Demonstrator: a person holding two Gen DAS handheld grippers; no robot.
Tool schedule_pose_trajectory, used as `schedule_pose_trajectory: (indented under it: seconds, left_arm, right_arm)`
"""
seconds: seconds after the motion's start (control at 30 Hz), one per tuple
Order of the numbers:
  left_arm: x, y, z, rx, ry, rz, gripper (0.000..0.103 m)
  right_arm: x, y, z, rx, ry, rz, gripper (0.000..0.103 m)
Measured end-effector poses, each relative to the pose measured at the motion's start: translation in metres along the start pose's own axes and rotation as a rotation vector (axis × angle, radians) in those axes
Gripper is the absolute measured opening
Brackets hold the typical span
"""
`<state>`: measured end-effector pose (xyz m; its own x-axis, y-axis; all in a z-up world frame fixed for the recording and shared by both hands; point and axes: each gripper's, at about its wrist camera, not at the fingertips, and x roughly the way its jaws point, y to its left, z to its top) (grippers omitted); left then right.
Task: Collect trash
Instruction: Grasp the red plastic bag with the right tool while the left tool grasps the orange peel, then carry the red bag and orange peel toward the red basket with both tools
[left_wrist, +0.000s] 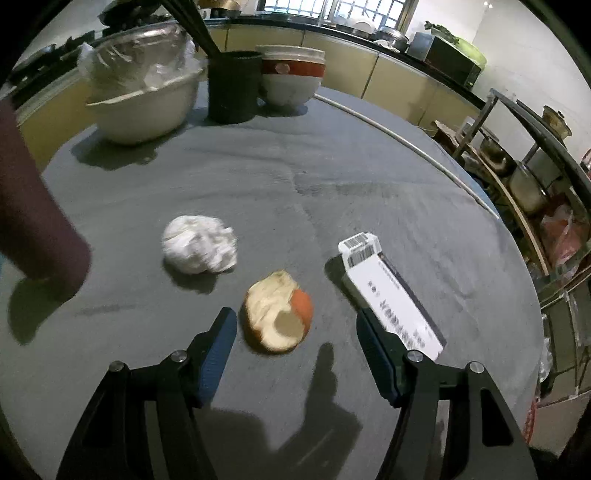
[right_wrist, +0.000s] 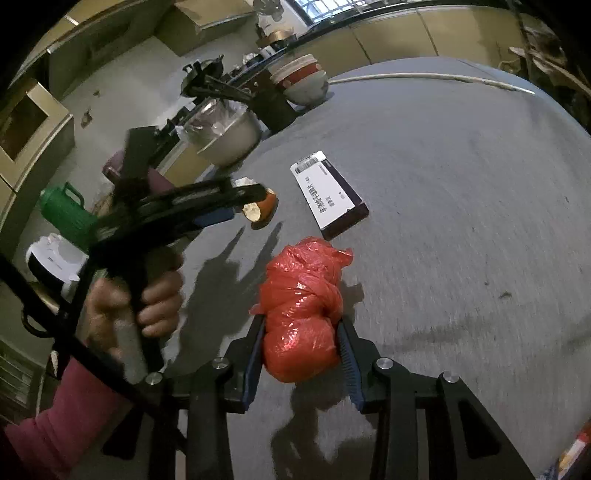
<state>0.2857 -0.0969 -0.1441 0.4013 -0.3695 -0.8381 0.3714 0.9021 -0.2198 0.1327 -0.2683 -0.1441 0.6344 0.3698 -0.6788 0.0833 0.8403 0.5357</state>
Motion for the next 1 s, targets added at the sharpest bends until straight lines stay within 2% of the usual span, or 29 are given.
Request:
schedule_pose_trajectory:
  seconds: [0.03,0.07,0.1,0.13,0.2,0.3,0.53,0.73,0.87,1.0]
  left_arm:
    - [0.005,0.001,0.002,-0.011,0.008,0.000,0.065]
    - [0.009,0.002,0.003,-0.022,0.013,-0.005,0.048]
    - [0.014,0.003,0.003,-0.027,0.024,-0.008,0.040]
    - [0.018,0.005,0.003,-0.036,0.045,-0.033,0.033]
    - [0.014,0.008,-0.001,-0.048,0.029,-0.042,0.027]
    - [0.001,0.003,-0.013,-0.012,0.015,-0.010,0.025]
    - [-0.046,-0.003,-0.050,0.015,-0.025,0.005,0.024]
    - [-0.086,-0.026,-0.083,0.073,-0.058,0.111,0.024]
    - [-0.109,-0.046,-0.104,0.146,-0.105,0.193,0.024]
    - [-0.124,-0.057,-0.120,0.188,-0.129,0.234,0.024]
  right_arm:
    - [-0.001,-0.001,-0.001,0.002,-0.002,0.002,0.040]
    - [-0.002,-0.002,-0.003,0.005,-0.003,0.004,0.040]
    - [-0.002,-0.001,-0.005,0.008,-0.003,0.008,0.040]
    - [-0.003,-0.002,-0.006,0.008,-0.003,0.011,0.040]
    - [-0.006,-0.001,-0.009,0.008,-0.008,0.013,0.040]
    - [-0.014,0.002,-0.012,0.006,-0.032,0.021,0.040]
    - [-0.039,0.006,-0.020,-0.018,-0.089,0.008,0.040]
    - [-0.059,0.009,-0.031,-0.021,-0.123,0.003,0.040]
    - [-0.072,0.011,-0.042,-0.030,-0.137,-0.005,0.040]
    - [-0.081,0.010,-0.053,-0.025,-0.142,-0.010,0.040]
